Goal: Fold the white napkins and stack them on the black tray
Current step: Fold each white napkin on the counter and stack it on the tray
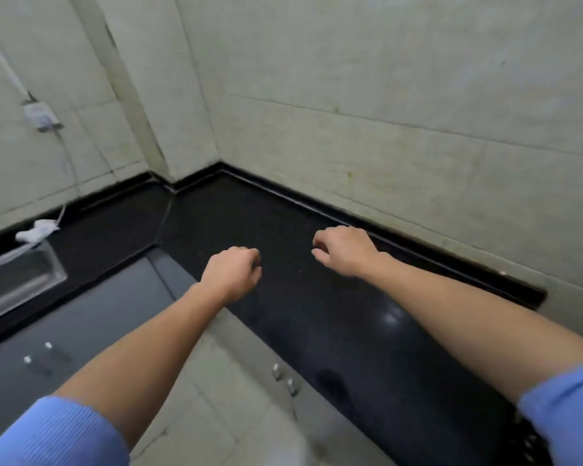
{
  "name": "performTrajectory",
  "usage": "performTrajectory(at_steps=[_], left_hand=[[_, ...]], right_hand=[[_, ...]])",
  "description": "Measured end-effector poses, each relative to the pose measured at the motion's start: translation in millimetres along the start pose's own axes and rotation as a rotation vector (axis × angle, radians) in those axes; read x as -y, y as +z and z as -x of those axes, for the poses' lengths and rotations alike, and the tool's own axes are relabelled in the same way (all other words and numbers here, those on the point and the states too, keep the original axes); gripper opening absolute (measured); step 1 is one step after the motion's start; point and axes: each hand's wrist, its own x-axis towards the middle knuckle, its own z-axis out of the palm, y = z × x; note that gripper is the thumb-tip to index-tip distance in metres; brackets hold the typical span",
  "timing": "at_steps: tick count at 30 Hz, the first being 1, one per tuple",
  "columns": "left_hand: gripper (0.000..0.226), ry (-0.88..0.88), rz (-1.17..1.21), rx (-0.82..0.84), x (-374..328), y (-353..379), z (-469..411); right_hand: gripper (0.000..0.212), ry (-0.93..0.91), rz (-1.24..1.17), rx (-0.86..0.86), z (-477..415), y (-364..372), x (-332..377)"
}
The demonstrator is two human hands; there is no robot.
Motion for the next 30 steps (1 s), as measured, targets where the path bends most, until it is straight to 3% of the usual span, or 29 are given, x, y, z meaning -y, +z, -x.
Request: performTrajectory(at_steps=[8, 24, 30], left_hand=[[0.026, -0.217, -0.003, -0.005, 163.1, -7.2, 24.8], [0.015, -0.507, 0.038, -0.007, 419.9, 11.8, -54.2], [0.017, -0.578, 0.032, 0.011, 501.7, 18.5, -58.4]], right_hand=[[0.027, -0.194, -0.026, 0.018, -130.4, 24.1, 138.8], [0.027, -0.408, -0.099, 0.099, -418.5, 96.2, 285.9], [0.027, -0.492, -0.093, 0.151, -486.7, 120.2, 350.1]])
